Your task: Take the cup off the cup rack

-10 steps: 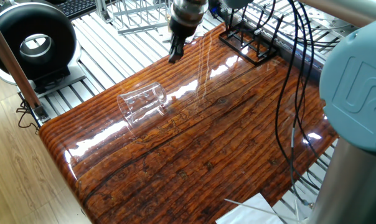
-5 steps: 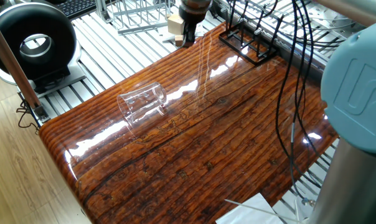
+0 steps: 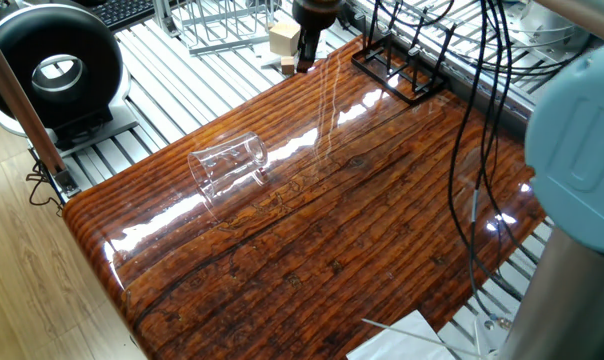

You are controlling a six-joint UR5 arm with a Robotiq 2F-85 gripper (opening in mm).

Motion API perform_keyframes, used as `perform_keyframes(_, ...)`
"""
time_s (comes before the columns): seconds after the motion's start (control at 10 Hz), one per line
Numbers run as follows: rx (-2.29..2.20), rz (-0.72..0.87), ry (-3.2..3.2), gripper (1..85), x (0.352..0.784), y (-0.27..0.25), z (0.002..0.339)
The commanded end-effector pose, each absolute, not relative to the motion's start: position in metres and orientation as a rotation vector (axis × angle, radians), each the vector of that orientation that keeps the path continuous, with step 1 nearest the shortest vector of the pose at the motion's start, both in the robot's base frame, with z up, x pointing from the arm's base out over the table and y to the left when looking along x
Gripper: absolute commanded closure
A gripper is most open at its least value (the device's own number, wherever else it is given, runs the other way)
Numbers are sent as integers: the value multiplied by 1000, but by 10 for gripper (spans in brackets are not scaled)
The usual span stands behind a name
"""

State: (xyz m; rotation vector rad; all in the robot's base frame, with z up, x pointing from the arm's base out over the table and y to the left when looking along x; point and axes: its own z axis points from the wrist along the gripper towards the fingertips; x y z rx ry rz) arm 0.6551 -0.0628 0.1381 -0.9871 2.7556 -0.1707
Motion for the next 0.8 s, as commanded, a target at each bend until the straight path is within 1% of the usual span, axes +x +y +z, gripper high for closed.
perform_keyframes(0.0, -600, -95, 2857, 550, 641, -41, 135)
perform_keyframes(0.1, -575, -83, 2861, 577, 641, -39, 134)
perform_keyframes(0.3, -572, -68, 2864, 590, 639, -34, 130)
perform_keyframes(0.4, -651, -52, 2871, 590, 640, -35, 123)
perform_keyframes(0.5, -762, -103, 2857, 587, 645, -47, 121)
perform_keyframes(0.7, -873, -314, 2814, 587, 666, -93, 128)
